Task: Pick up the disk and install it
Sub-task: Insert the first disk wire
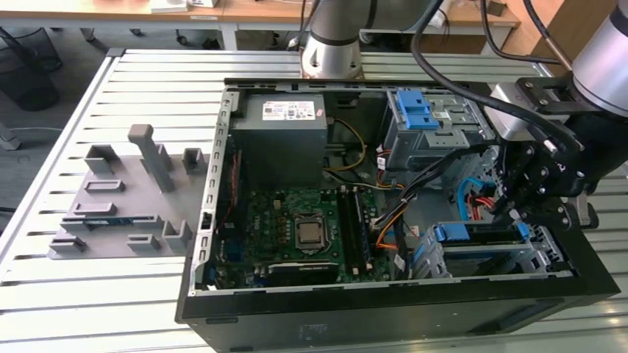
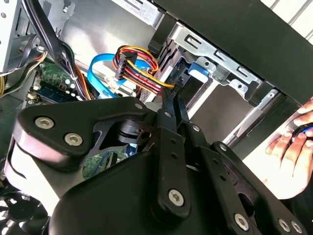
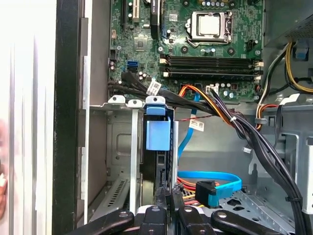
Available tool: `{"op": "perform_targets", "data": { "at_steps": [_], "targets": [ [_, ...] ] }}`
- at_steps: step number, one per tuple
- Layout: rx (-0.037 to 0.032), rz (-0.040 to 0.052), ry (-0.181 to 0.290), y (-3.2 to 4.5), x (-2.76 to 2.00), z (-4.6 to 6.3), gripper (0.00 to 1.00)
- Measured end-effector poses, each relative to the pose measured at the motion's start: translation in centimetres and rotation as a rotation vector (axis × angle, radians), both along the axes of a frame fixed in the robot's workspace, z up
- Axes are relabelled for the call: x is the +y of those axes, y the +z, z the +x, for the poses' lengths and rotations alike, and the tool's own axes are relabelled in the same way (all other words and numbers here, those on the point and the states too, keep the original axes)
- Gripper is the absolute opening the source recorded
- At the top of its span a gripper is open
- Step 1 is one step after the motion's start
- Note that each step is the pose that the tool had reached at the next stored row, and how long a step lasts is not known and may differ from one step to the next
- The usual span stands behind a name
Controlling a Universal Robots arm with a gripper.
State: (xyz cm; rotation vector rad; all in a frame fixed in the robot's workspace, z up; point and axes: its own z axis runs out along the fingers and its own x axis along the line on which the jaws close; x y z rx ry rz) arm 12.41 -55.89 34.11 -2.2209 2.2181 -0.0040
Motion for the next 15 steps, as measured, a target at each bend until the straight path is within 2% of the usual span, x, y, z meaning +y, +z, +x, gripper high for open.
{"op": "perform_targets", "data": {
  "at_steps": [15],
  "targets": [
    [0.0000,0.0000,-0.006,-0.41,-0.05,-0.01,0.16]
  ]
}}
